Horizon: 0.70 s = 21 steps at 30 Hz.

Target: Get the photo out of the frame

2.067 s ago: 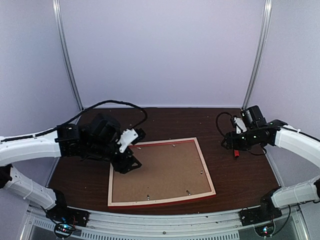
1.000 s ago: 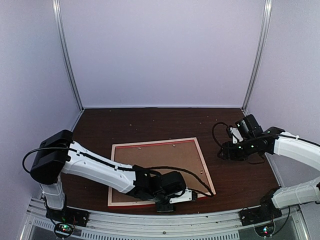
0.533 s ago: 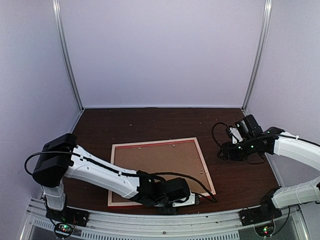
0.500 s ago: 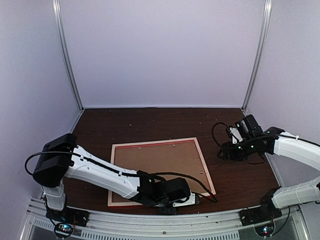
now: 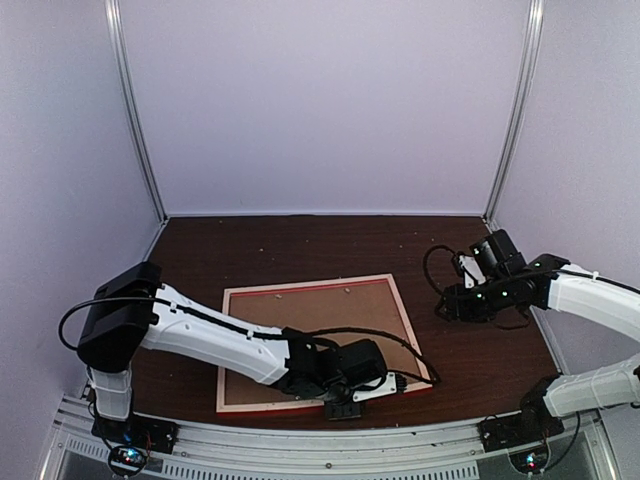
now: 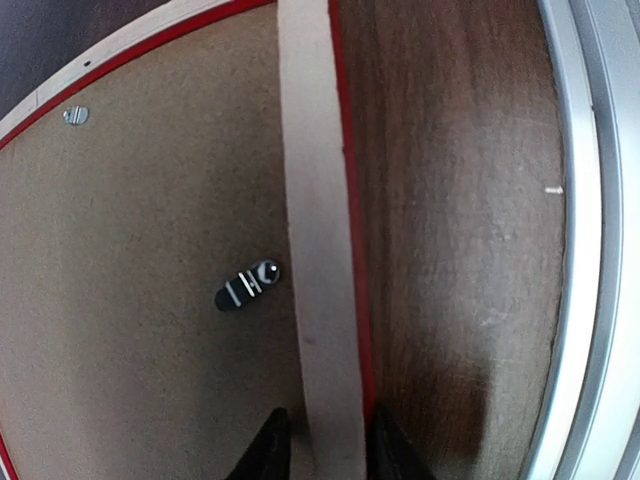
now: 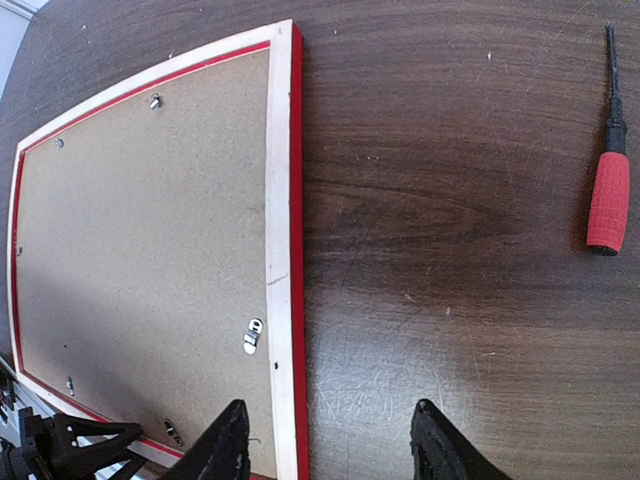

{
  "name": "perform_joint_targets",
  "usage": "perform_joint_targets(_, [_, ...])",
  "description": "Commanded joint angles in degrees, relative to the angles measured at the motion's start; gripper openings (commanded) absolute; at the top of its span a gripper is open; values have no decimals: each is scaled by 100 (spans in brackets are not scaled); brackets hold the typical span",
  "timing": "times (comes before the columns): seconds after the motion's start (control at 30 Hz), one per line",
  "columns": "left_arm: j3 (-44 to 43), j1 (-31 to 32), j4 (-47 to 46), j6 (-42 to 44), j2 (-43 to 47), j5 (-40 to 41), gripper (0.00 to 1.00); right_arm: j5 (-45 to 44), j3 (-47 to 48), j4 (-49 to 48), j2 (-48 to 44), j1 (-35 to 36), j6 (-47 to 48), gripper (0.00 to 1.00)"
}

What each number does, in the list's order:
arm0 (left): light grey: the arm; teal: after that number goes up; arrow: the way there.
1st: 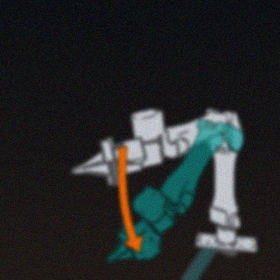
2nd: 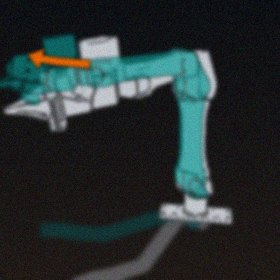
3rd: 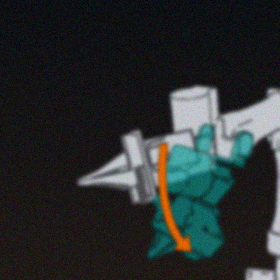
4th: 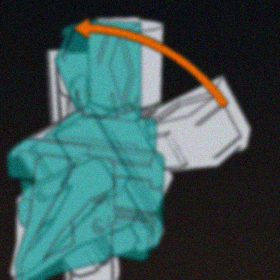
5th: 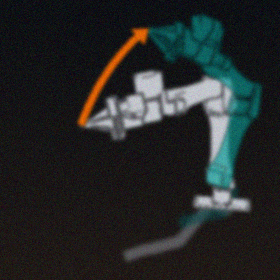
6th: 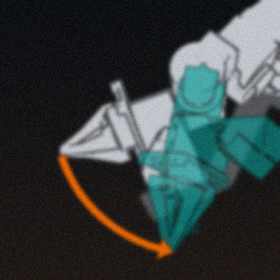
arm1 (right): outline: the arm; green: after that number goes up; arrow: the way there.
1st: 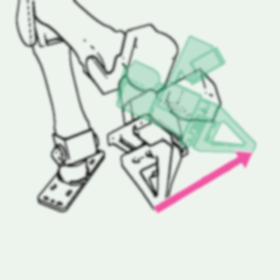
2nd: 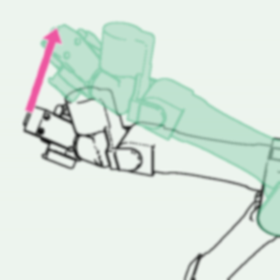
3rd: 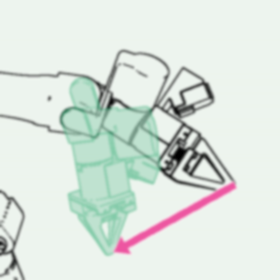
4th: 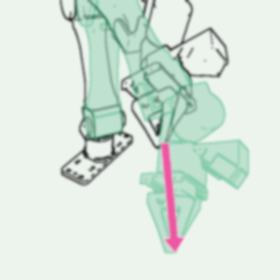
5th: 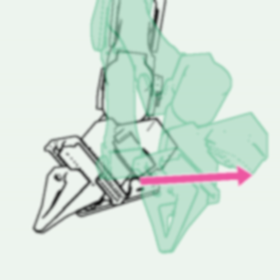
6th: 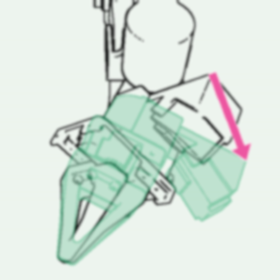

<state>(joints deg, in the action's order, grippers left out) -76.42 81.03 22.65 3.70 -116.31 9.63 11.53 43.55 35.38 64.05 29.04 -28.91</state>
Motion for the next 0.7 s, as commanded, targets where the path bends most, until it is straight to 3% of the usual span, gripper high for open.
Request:
perform_joint_targets(0.0, [136,-90,640,-119,-413,-361,22,-167,-3,75,-121,58,-43,54])
perform_joint_targets(0.17, [65,-90,695,-123,-442,-351,8,-37,-37,43,-98,58,-71,55])
perform_joint_targets(0.3, [-1,-111,661,-209,-258,-495,4,434,-141,-3,-85,58,-45,60])
perform_joint_targets(0.4, [-13,-186,608,-320,-44,-735,3,909,-291,14,-156,58,-48,71])
perform_joint_targets(0.53, [-10,-266,525,-353,246,-910,3,1789,-609,-206,-247,58,-239,93])
perform_joint_targets(0.67, [-35,-308,492,-353,494,-1055,4,2619,-1054,-807,-213,58,-643,100])
